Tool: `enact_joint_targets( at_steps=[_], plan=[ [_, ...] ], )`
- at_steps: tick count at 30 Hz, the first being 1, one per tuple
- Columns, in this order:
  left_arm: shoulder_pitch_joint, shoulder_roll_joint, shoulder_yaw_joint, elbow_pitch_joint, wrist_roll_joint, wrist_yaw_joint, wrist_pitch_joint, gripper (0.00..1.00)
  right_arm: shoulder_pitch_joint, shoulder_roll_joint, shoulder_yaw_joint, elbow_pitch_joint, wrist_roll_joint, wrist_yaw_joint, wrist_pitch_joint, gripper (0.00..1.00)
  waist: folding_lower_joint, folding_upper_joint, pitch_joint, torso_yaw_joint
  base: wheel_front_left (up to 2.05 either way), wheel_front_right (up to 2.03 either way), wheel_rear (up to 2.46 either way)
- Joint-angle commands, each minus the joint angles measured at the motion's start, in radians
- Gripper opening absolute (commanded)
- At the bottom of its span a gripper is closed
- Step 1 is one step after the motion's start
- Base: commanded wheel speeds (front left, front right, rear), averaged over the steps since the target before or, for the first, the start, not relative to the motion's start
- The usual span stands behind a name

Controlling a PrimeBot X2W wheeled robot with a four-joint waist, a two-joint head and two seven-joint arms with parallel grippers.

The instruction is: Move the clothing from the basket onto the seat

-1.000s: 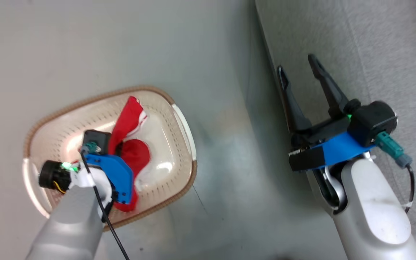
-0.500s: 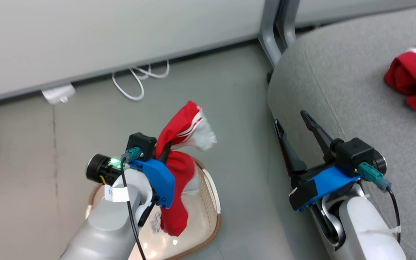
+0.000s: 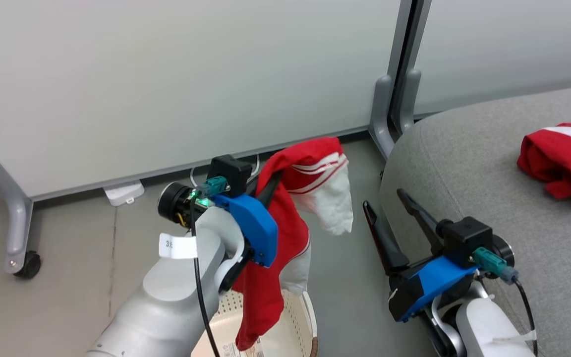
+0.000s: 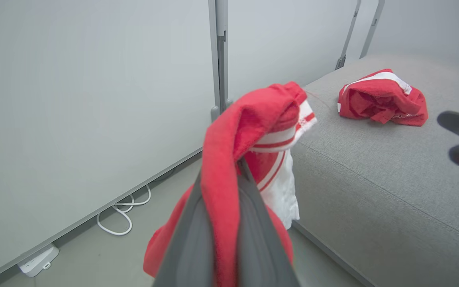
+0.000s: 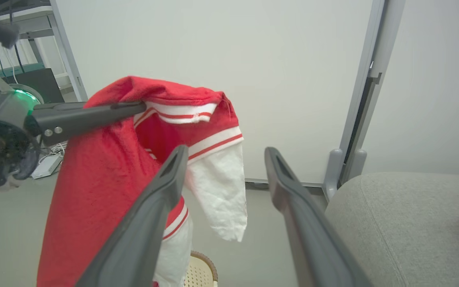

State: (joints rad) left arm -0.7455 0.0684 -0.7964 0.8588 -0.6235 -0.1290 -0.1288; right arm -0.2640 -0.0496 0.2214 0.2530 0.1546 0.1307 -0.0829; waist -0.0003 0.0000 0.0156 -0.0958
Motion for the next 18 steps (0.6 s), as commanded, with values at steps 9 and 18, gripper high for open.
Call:
enact_joint_targets(
  at_steps=[9,18],
  plan=[
    [-0.044,0.001,-0.029,-0.077,-0.088,-0.002,0.036,0.0,0.031,-0.001,0.011,-0.007,0.003,0.0,0.016,1.0,0.0003,0.0,-0.037,-0.01,0.0,0.0,0.0],
    [-0.031,0.004,-0.038,-0.077,-0.111,-0.002,0.033,0.0,0.041,-0.001,0.025,-0.017,0.011,0.0,0.024,1.0,0.0003,0.0,-0.041,-0.021,0.0,0.0,0.0]
  ],
)
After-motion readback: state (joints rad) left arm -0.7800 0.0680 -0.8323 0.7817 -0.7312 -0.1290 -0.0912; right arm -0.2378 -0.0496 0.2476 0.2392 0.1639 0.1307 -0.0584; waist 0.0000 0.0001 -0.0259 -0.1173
